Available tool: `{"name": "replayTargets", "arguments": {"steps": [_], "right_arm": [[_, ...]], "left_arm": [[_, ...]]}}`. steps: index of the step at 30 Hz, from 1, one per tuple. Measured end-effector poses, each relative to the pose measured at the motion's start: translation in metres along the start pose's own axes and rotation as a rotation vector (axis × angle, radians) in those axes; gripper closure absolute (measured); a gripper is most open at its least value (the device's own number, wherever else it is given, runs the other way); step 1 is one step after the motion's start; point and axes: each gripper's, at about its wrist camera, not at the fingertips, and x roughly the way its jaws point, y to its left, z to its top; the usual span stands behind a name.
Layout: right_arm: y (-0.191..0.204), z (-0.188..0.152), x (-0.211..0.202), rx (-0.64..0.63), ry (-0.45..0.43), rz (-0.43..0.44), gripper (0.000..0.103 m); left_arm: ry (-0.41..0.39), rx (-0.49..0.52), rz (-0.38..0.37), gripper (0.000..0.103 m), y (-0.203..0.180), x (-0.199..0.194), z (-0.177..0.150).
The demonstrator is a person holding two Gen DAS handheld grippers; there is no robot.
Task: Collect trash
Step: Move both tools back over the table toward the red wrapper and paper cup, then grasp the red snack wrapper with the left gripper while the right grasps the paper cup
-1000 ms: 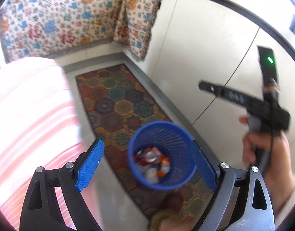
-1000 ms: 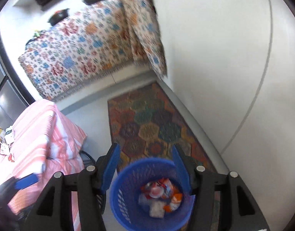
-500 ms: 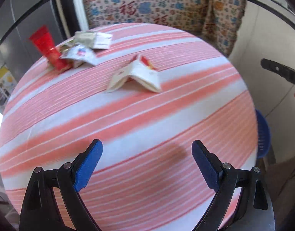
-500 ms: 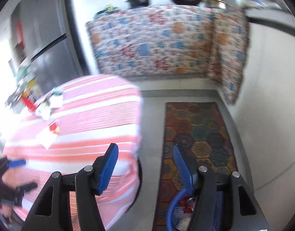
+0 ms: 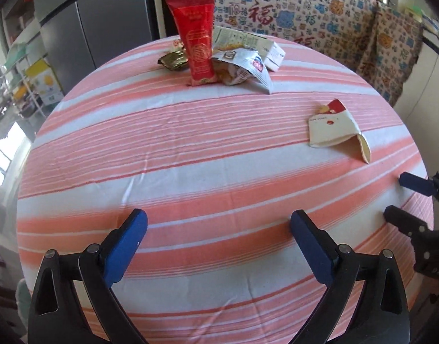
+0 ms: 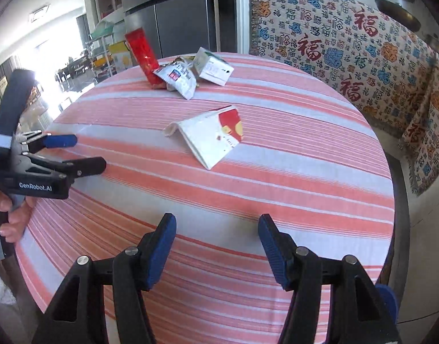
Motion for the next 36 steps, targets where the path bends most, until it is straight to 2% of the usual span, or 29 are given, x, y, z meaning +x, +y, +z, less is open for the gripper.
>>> {"name": "replayTargets", "arguments": {"steps": [3,6,9,11,13,14,15,18,22,25,27,30,33,36], "right_arm": [[0.011,0.002,0.002,-0.013,-0.010,-0.001,0.038],[0.014,0.001,0.002,-0.009,-0.024,-0.003,0.034],[0.014,0.000,0.002,-0.010,-0.036,-0.001,0.034],[0.015,-0.001,0.001,-0.013,-0.044,0.000,0.034],[0.015,0.000,0.002,-0.016,-0.050,0.001,0.034],[0.015,0.000,0.001,-0.017,-0.053,0.001,0.034],[0.014,0.000,0.002,-0.018,-0.055,0.002,0.034],[0.012,0.000,0.001,-0.022,-0.059,0.006,0.034],[0.012,0.000,0.001,-0.022,-0.059,0.007,0.034],[0.012,0.000,0.000,-0.023,-0.059,0.008,0.034],[0.011,0.001,0.001,-0.024,-0.060,0.009,0.034],[0.012,0.001,0.001,-0.024,-0.063,0.011,0.034],[0.012,0.000,0.002,-0.024,-0.065,0.009,0.034],[0.012,0.000,0.002,-0.023,-0.069,0.010,0.034]], "left_arm": [[-0.073,-0.009,-0.006,0.003,0.013,-0.023,0.033],[-0.166,-0.062,-0.021,0.003,0.027,-0.049,0.088],[-0.274,-0.133,0.002,0.002,0.043,-0.068,0.146],[-0.273,-0.163,0.033,0.002,0.052,-0.059,0.180],[-0.209,-0.172,0.049,0.003,0.058,-0.029,0.204],[-0.174,-0.168,0.042,0.004,0.059,-0.014,0.206],[-0.131,-0.155,0.030,0.009,0.058,0.002,0.205],[-0.027,-0.098,-0.032,0.036,0.049,0.033,0.167],[0.049,-0.023,-0.122,0.045,0.046,0.030,0.093],[0.116,0.016,-0.176,0.044,0.048,0.016,0.050],[0.114,0.030,-0.175,0.034,0.051,0.006,0.040],[0.065,0.022,-0.160,0.015,0.053,-0.003,0.050],[0.030,0.012,-0.154,0.013,0.048,0.008,0.074],[0.066,-0.001,-0.126,0.011,0.040,0.040,0.101]]}}
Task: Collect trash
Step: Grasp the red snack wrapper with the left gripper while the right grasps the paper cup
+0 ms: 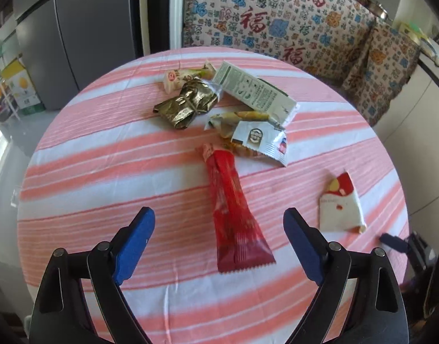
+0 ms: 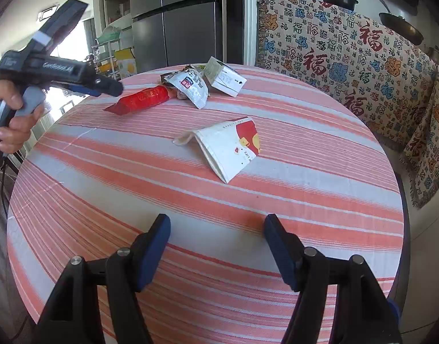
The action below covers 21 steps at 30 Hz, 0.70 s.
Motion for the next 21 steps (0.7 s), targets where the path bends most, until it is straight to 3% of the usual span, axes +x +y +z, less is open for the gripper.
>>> {"name": "replayTargets", "arguments": {"steps": [2,3,4,6,8,13,16,18,19,20,21], "right_arm": [[0.000,0.000,0.000,0.001,-0.003,0.002,0.034],[-0.001,-0.001,0.000,0.000,-0.003,0.003,0.034],[-0.001,-0.002,-0.001,0.000,-0.006,0.004,0.033],[-0.001,-0.003,-0.001,-0.004,-0.014,0.005,0.033],[-0.001,-0.004,-0.002,-0.008,-0.011,0.009,0.033],[-0.008,-0.001,-0.003,0.029,0.021,0.039,0.033],[-0.026,0.001,-0.004,0.177,0.043,0.109,0.033],[-0.043,0.007,-0.001,0.333,0.073,0.160,0.033],[-0.050,0.011,0.003,0.410,0.093,0.174,0.031],[-0.056,0.015,0.006,0.475,0.108,0.170,0.021],[-0.060,0.020,0.010,0.536,0.124,0.155,0.017]], "left_arm": [[0.026,-0.022,0.033,0.021,0.002,0.020,0.006],[0.038,-0.024,0.031,0.039,0.002,0.027,0.006],[0.047,-0.026,0.026,0.050,0.003,0.032,0.004],[0.019,-0.010,0.045,0.080,0.003,0.029,-0.002],[0.017,0.001,0.032,0.084,0.004,0.021,-0.014],[0.002,-0.025,0.029,0.084,0.007,-0.017,-0.067],[-0.005,-0.033,0.018,0.077,0.003,-0.029,-0.099],[-0.038,-0.014,0.033,0.049,-0.002,-0.033,-0.109],[-0.050,-0.005,0.042,0.040,-0.004,-0.034,-0.109],[-0.062,-0.001,0.049,0.031,-0.005,-0.034,-0.109],[-0.074,0.005,0.050,0.030,-0.006,-0.035,-0.109]]}}
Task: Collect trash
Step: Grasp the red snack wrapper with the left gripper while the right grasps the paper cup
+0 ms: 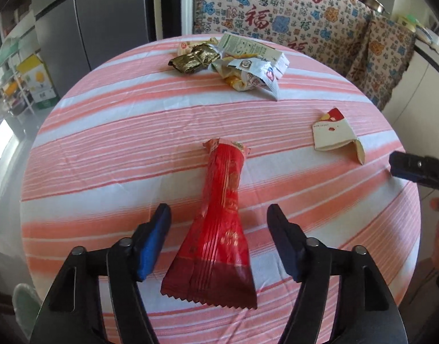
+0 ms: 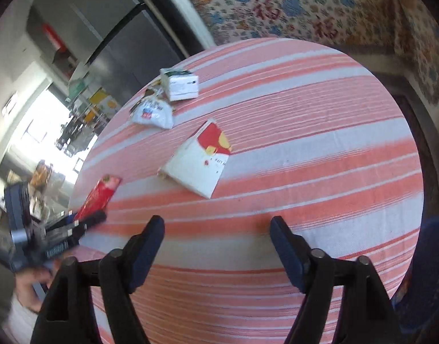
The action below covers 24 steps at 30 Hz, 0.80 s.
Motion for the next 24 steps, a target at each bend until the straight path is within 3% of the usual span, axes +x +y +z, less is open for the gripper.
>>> {"name": "replayTargets", "arguments": {"steps": [3,7,8,10,12,13,15,17,21,24], "right_arm": [[0.008,0.021,0.017,0.099,0.056,-0.036,0.014],[0.033,0.045,0.054,0.133,0.132,-0.119,0.014],[0.039,0.048,0.065,0.144,0.160,-0.140,0.009],[0.060,0.053,0.082,0.065,0.187,-0.215,0.009],[0.080,0.050,0.092,-0.075,0.191,-0.318,0.035],[0.087,0.049,0.093,-0.128,0.188,-0.324,0.044],[0.089,0.047,0.091,-0.189,0.203,-0.283,0.053],[0.093,0.041,0.082,-0.295,0.217,-0.256,0.069],[0.096,0.014,0.062,-0.545,0.287,-0.237,0.070],[0.085,0.015,0.051,-0.538,0.273,-0.244,0.063]], "left_arm": [[-0.024,0.024,0.005,0.030,-0.003,0.003,0.002],[-0.052,0.018,0.001,0.030,0.004,0.008,-0.001],[-0.051,0.017,-0.001,0.029,0.005,0.008,-0.001],[-0.057,0.026,-0.007,0.029,0.004,0.007,-0.001],[-0.053,0.039,0.000,0.029,0.004,0.008,-0.002],[-0.051,0.040,-0.002,0.029,0.005,0.007,-0.002],[-0.049,0.025,-0.018,0.029,0.007,0.004,-0.002],[-0.045,-0.009,-0.057,0.026,0.012,0.003,0.000],[-0.025,-0.076,-0.119,0.024,0.021,0.003,0.000],[-0.015,-0.081,-0.136,0.023,0.021,0.003,0.001]]}}
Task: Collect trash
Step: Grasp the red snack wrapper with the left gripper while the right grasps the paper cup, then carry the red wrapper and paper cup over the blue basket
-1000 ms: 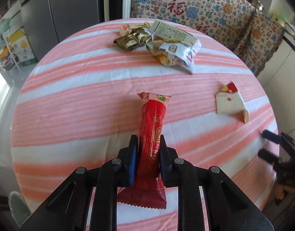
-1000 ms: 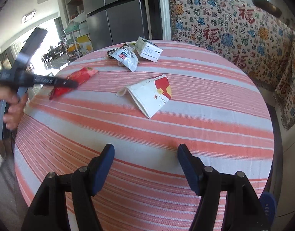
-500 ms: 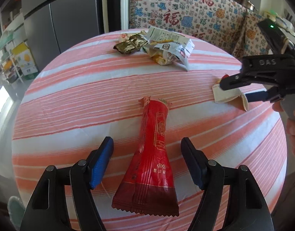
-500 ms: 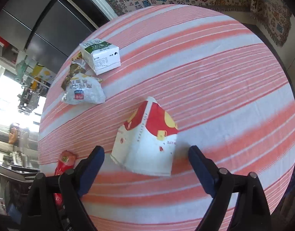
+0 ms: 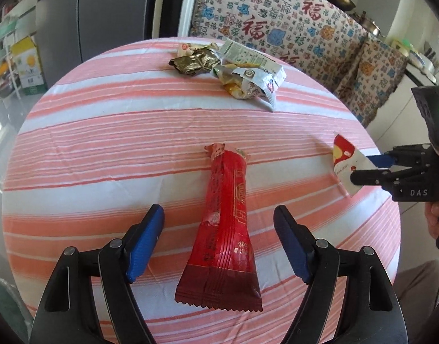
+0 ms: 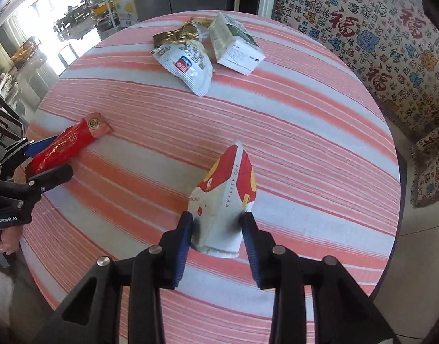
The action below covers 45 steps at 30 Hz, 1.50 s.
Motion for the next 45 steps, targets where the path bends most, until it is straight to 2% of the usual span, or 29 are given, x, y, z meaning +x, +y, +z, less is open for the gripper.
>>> {"name": "replayTargets", "arguments": {"steps": [1,2,5,7,10,14,16,17,18,19,20,23,26,34,40,45], "right_arm": [[-0.004,-0.002,-0.001,0.023,-0.004,0.010,0.052],[-0.007,-0.003,-0.001,0.048,-0.012,0.024,0.049],[-0.011,-0.003,-0.003,0.118,-0.009,0.068,0.046],[-0.020,0.001,-0.003,0.149,-0.002,0.073,0.042],[-0.022,0.011,-0.004,0.173,0.023,0.058,0.038],[-0.015,0.018,0.012,0.173,0.116,0.024,0.036],[-0.015,0.015,0.020,0.175,0.136,0.015,0.037],[-0.014,0.014,0.022,0.175,0.134,0.007,0.053],[-0.014,0.013,0.020,0.173,0.116,-0.011,0.054],[-0.013,0.012,0.017,0.175,0.096,0.003,0.071],[-0.014,0.011,0.013,0.184,0.088,0.026,0.084],[-0.010,0.008,-0.001,0.137,0.062,-0.016,0.086],[-0.011,0.001,-0.020,0.139,0.018,0.010,0.086],[-0.039,-0.031,-0.044,0.171,-0.037,0.017,0.085],[-0.084,-0.072,-0.065,0.252,-0.070,0.009,0.085],[-0.139,-0.125,-0.089,0.347,-0.082,-0.042,0.084]], "left_arm": [[0.014,0.006,-0.018,0.023,0.000,0.000,0.002],[0.029,0.009,-0.036,0.023,-0.001,0.001,0.005],[0.066,0.002,-0.075,0.022,0.004,-0.002,0.015],[0.098,0.009,-0.087,0.018,0.007,-0.002,0.022],[0.145,0.080,-0.055,0.016,-0.002,0.004,0.028],[0.163,0.183,0.029,0.019,-0.022,0.014,0.031],[0.161,0.197,0.051,0.031,-0.026,0.017,0.034],[0.167,0.205,0.053,0.054,-0.027,0.018,0.035],[0.177,0.210,0.057,0.085,-0.027,0.020,0.035],[0.179,0.211,0.064,0.085,-0.026,0.020,0.036],[0.172,0.206,0.060,0.088,-0.025,0.019,0.036],[0.142,0.173,0.045,0.091,-0.023,0.009,0.036],[0.098,0.143,-0.006,0.091,-0.029,-0.008,0.037],[0.042,0.174,-0.068,0.092,-0.073,-0.032,0.041],[0.042,0.250,-0.131,0.092,-0.137,-0.034,0.038],[0.054,0.329,-0.231,0.093,-0.210,-0.030,0.034]]}}
